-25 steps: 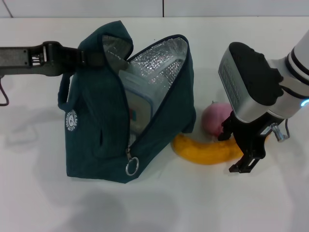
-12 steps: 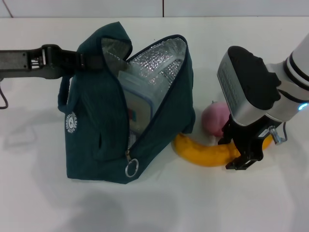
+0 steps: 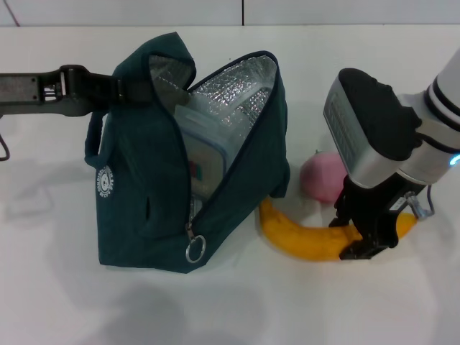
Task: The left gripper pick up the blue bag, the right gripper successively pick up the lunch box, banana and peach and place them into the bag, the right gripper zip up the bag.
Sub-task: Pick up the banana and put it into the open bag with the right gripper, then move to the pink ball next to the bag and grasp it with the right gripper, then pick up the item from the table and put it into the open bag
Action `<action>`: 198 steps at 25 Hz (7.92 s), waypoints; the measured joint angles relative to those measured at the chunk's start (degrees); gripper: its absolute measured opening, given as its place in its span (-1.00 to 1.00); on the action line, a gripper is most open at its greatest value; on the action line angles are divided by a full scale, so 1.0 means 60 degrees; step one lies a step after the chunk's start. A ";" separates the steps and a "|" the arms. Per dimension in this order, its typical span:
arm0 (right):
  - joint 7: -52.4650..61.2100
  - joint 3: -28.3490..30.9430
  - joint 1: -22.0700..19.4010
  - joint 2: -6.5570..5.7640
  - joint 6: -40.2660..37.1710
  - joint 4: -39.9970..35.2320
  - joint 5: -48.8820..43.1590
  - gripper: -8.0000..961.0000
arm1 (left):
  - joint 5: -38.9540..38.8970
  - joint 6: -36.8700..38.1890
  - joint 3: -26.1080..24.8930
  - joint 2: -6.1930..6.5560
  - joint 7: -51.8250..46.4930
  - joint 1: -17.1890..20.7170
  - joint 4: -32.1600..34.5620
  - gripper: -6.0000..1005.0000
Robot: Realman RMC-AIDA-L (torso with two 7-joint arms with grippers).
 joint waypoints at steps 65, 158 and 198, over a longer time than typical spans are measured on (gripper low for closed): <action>-0.8566 0.7503 0.0906 0.0043 -0.0754 1.0716 0.8916 -0.14 | -0.0005 -0.0044 0.0482 -0.0305 0.0166 0.0026 -0.0063 -0.90; -0.9016 0.6287 -0.2610 0.0044 0.3499 0.8337 0.8233 -0.04 | -0.0236 -0.0032 0.0483 -0.0381 0.0396 0.0246 -0.0078 -0.90; -0.6809 0.5960 -0.2824 -0.0069 -0.1996 0.6764 1.2437 -0.85 | -0.0236 -0.0006 0.0481 -0.0408 0.0405 0.0318 -0.0168 -0.90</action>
